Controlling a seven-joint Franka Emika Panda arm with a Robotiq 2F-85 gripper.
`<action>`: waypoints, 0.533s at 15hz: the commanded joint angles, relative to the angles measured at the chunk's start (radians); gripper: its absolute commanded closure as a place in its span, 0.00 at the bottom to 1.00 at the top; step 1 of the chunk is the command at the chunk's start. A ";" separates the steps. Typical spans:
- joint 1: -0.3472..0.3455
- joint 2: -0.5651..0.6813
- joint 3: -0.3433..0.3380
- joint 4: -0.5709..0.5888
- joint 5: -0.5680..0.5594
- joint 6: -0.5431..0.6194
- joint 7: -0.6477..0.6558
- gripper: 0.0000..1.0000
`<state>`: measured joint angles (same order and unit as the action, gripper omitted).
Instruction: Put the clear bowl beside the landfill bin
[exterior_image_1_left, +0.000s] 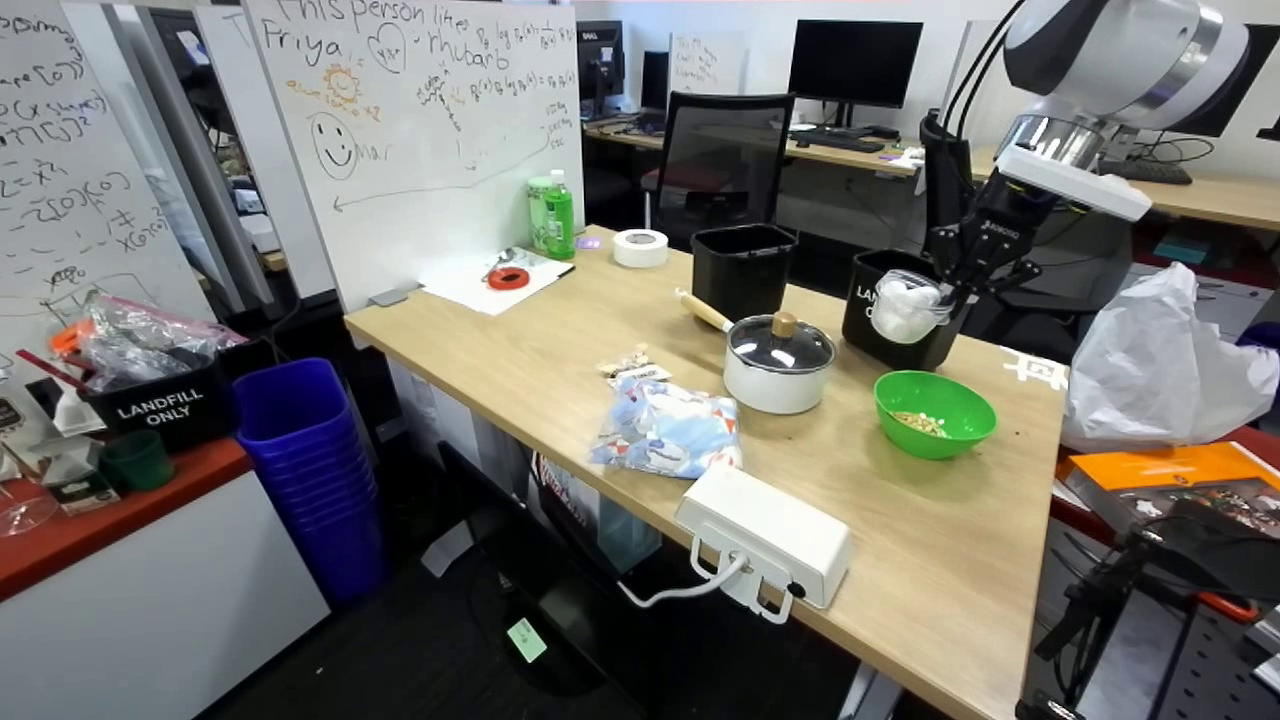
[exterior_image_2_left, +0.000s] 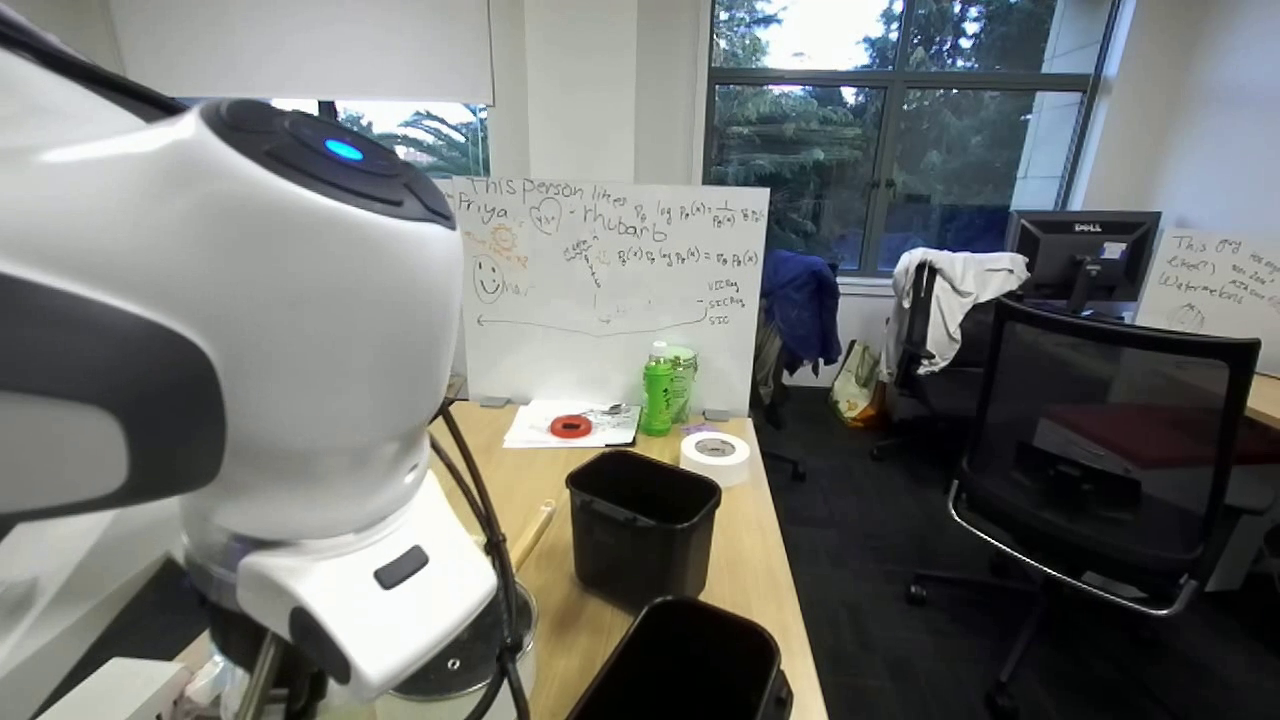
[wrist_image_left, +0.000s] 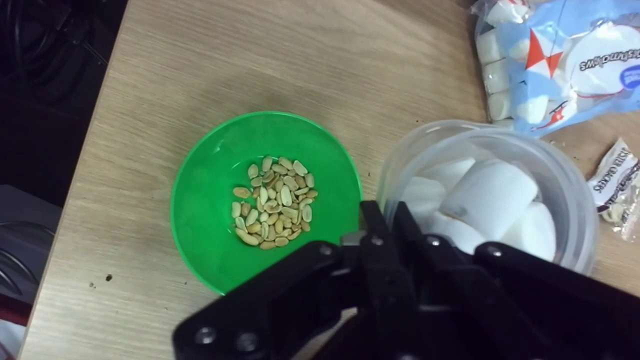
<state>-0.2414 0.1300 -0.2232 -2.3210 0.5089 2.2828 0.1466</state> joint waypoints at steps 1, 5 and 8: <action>-0.002 -0.002 0.003 -0.001 0.000 -0.002 0.007 0.93; -0.009 0.025 -0.009 0.024 -0.014 -0.046 0.061 0.98; -0.028 0.038 -0.048 0.018 -0.032 -0.034 0.157 0.98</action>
<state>-0.2471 0.1520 -0.2471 -2.3193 0.4997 2.2699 0.2216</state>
